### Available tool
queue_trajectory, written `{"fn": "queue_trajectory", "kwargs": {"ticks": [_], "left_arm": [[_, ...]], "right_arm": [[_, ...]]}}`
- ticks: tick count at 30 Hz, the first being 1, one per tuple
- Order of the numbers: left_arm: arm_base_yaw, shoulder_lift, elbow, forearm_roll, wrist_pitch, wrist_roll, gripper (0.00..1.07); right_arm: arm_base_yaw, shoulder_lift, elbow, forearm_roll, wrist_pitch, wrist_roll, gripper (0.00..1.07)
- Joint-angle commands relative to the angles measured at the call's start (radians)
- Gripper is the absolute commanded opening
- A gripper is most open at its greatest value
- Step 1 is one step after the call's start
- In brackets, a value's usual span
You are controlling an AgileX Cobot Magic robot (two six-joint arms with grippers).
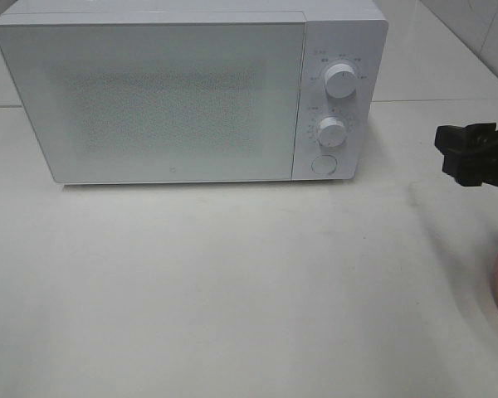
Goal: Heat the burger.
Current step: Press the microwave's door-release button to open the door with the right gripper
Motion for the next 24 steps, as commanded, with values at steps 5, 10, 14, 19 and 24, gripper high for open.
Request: {"fn": "queue_trajectory", "kwargs": {"ticks": [5,10,14,19,24], "left_arm": [[0.001,-0.024,0.003,-0.004,-0.013,-0.001,1.0],[0.001,-0.024,0.003,-0.004,-0.013,-0.001,1.0],[0.001,-0.024,0.003,-0.004,-0.013,-0.001,1.0],[0.001,-0.024,0.003,-0.004,-0.013,-0.001,1.0],[0.001,-0.024,0.003,-0.004,-0.013,-0.001,1.0]], "right_arm": [[-0.005,0.084,0.003,0.004,-0.127,-0.014,0.75],[0.06,0.131,0.003,0.077,-0.182,-0.054,0.75],[0.15,0.194,0.003,0.165,-0.255,-0.134,0.75],[0.255,0.278,0.003,0.305,-0.367,-0.227,0.75],[0.359,0.354,0.003,0.442,-0.477,-0.249,0.75]]}}
